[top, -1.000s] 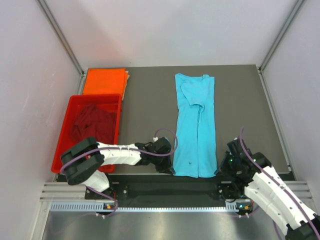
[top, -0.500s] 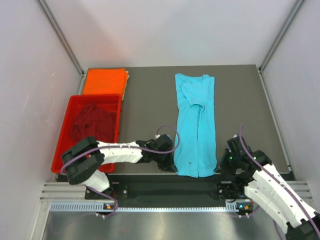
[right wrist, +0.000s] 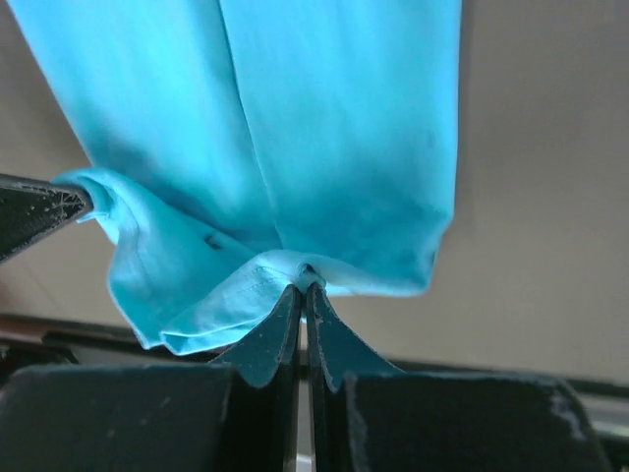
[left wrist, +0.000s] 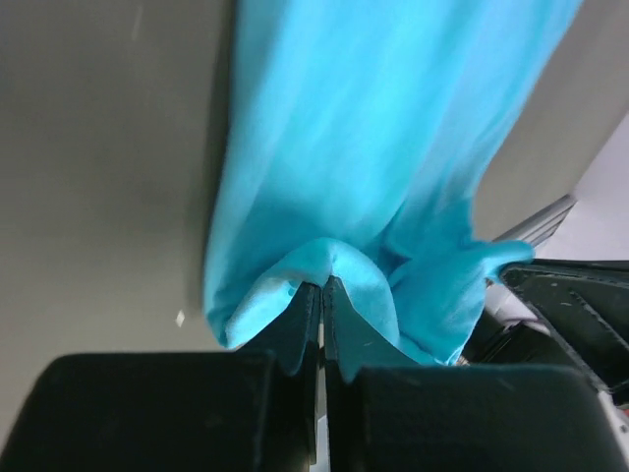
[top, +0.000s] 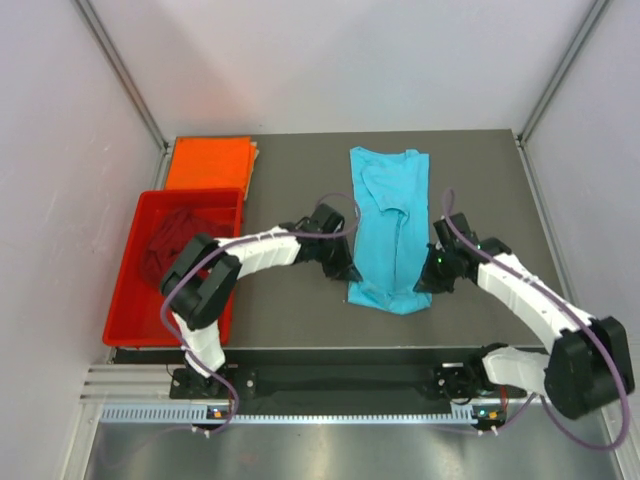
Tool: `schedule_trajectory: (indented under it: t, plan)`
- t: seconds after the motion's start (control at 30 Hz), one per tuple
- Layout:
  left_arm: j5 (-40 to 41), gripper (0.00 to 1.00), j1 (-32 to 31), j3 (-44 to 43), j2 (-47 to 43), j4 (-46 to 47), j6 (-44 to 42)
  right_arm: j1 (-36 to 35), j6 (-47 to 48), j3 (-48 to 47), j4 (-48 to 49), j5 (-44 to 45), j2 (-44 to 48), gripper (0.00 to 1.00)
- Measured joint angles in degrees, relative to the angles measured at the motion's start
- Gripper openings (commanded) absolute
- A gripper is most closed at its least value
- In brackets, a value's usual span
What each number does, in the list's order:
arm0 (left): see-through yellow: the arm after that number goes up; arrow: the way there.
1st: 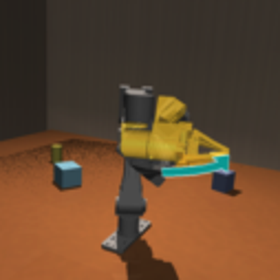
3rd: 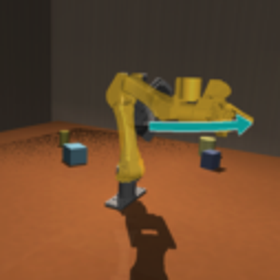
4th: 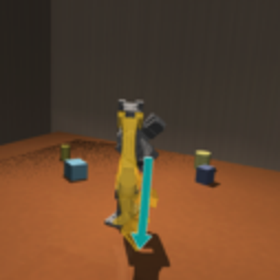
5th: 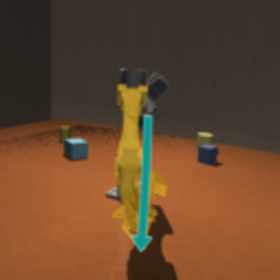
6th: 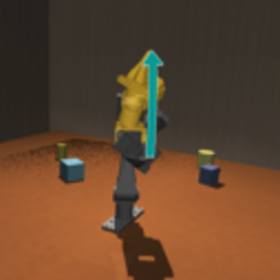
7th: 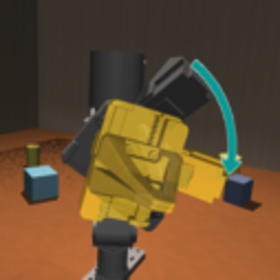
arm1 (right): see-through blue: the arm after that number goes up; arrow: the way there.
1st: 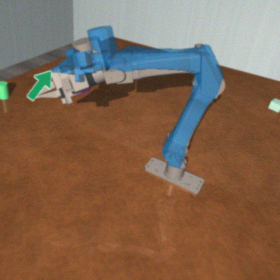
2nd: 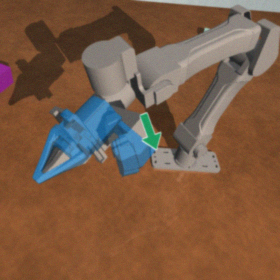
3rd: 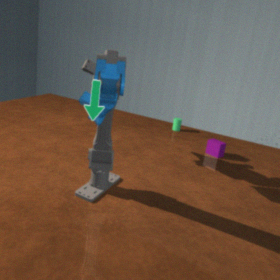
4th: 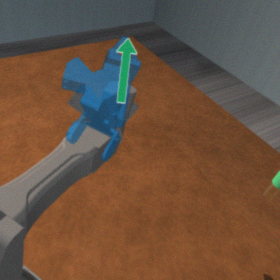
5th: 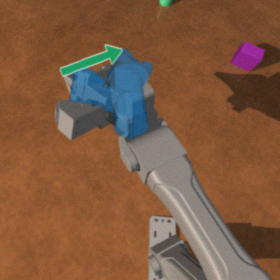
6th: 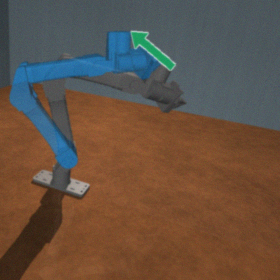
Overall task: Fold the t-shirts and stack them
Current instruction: Fold the tshirt
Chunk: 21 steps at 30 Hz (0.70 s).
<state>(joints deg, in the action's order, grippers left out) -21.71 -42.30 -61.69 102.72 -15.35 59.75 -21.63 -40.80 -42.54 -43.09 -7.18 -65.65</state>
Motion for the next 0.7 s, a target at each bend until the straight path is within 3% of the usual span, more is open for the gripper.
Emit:
schedule_trajectory:
  t: [0.27, 0.7]
  plan:
    - [-0.6, 0.00, 5.9, -18.8, 11.0, -5.7, -5.9, 8.8, 8.0, -11.2, 3.8, 0.0, -13.8, 0.00]
    - [-1.2, 0.00, 10.8, -37.7, 25.5, -9.6, -11.1, 15.4, 14.1, -28.8, 5.6, -2.8, -33.9, 0.00]
